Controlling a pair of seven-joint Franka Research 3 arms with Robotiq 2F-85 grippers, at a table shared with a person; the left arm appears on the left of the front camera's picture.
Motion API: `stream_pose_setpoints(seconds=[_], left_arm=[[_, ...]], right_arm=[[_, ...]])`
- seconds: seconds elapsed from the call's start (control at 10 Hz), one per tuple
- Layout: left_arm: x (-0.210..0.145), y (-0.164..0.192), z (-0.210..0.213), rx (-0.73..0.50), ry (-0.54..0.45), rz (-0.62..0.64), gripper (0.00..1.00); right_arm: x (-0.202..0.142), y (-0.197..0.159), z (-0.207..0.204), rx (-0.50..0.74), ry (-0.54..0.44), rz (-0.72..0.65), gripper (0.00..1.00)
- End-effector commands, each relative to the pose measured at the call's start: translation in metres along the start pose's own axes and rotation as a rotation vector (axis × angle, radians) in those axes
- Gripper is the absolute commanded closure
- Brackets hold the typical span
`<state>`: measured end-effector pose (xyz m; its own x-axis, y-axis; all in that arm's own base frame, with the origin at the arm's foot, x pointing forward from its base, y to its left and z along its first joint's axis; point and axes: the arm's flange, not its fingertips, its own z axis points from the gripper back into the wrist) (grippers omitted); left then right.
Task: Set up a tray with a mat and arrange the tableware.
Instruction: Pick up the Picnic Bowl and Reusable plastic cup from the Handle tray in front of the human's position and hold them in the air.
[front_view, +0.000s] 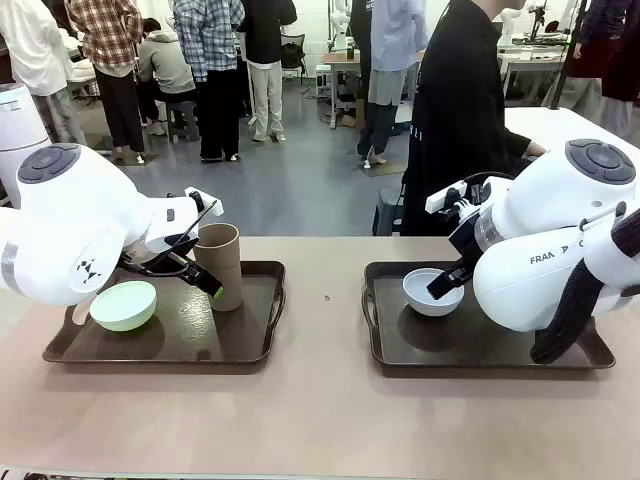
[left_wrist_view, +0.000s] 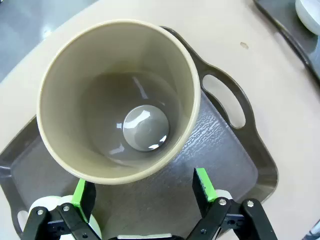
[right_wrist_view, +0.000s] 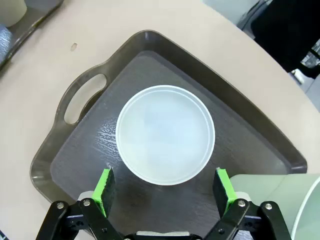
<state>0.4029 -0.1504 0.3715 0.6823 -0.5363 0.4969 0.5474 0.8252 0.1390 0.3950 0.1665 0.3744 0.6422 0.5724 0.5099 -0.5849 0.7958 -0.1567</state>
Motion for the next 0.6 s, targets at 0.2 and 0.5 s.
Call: stream_pose_setpoints(seconds=[0.2, 0.5], left_arm=[[0.0000, 0.0000, 0.0000, 0.000, 0.000, 0.000, 0.00], [0.0000, 0.0000, 0.0000, 0.000, 0.000, 0.000, 0.00]], right_arm=[[0.0001, 0.0003, 0.0000, 0.000, 0.000, 0.001, 0.00], [0.0001, 0.0003, 0.0000, 0.000, 0.000, 0.001, 0.00]])
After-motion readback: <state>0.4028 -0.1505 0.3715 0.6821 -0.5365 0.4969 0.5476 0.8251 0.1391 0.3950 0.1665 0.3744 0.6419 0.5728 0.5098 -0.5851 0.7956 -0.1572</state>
